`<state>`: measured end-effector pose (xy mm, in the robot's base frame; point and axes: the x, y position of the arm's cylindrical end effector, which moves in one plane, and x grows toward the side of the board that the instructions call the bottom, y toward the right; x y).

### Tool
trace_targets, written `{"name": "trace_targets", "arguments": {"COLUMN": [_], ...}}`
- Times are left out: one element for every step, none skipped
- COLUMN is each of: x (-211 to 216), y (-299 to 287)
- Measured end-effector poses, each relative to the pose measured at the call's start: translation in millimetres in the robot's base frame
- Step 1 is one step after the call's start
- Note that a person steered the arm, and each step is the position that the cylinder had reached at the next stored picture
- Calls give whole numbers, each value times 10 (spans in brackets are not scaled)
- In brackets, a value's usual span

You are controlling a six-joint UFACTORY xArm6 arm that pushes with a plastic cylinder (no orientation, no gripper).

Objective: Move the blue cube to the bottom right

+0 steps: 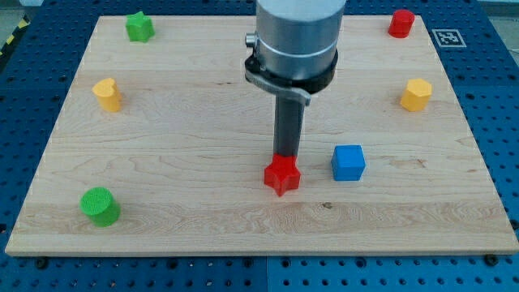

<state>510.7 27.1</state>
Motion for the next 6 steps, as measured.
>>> {"name": "trace_targets", "arguments": {"x": [213, 428, 373, 167, 45, -71], "y": [-69, -213, -274, -274, -150, 113]}}
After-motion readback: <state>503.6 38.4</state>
